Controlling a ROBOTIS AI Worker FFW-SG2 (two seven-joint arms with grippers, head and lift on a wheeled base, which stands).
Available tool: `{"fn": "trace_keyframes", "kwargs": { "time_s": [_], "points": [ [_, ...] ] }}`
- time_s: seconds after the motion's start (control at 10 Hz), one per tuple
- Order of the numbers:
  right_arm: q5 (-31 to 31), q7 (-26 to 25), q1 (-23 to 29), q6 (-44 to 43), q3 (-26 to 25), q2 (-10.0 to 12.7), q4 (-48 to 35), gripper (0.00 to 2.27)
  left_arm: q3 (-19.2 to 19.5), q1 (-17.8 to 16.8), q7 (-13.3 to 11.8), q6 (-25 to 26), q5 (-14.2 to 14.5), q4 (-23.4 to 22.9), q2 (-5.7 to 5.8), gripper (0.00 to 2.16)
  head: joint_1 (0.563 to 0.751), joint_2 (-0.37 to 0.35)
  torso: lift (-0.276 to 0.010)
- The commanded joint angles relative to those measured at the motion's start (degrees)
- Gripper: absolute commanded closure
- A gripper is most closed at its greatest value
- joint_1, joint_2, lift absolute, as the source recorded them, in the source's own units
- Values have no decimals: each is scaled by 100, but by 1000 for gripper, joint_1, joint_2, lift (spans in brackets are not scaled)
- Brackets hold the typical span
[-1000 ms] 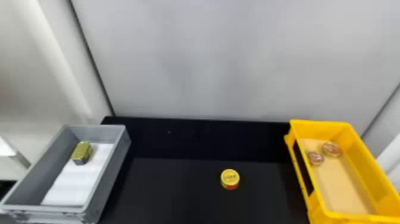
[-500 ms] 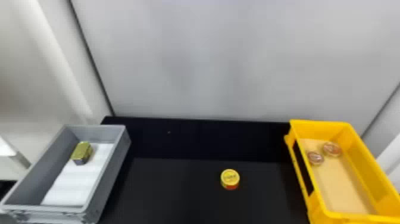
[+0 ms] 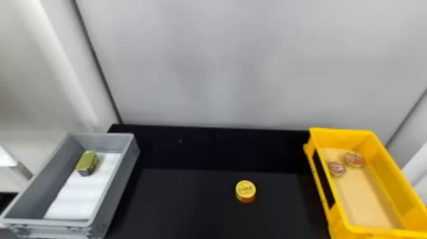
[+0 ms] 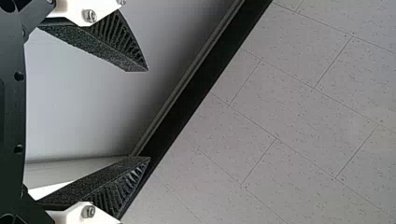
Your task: Pick up the round yellow can and place it in the yellow rectangular box
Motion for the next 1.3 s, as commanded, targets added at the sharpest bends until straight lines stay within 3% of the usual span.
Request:
{"fn": "trace_keyframes", "kwargs": {
  "time_s": [0.0, 0.2, 0.4, 0.7, 0.8, 1.0, 1.2],
  "points": [
    [-88, 10, -3, 170, 35, -10, -2, 113, 0, -1, 0, 15, 0, -5, -5, 110, 663, 54, -10],
    [-554, 10, 24, 733, 62, -10, 7, 113, 9, 25, 9, 15, 0, -5, -5, 110, 663, 54, -10],
    [-1600, -130, 68, 2105, 62, 34, 78, 113, -8, 25, 9, 15, 0, -5, -22, 111, 663, 54, -10],
    [-2277, -78, 261, 3142, 202, 254, 455, 113, -26, 25, 9, 24, 0, -5, -31, 110, 663, 54, -10],
    [-2321, 283, 261, 3802, 123, 509, 578, 114, -35, 25, 9, 24, 0, -5, -48, 110, 663, 54, -10],
    [-1785, 1610, 296, 4936, 26, 1010, 895, 114, -79, 8, 9, 42, 0, -5, -57, 110, 663, 54, -10],
    [-1750, 2287, 516, 5147, 352, 1089, 1264, 114, -114, -19, 9, 50, 9, 4, -92, 110, 663, 54, -10]
  ]
}}
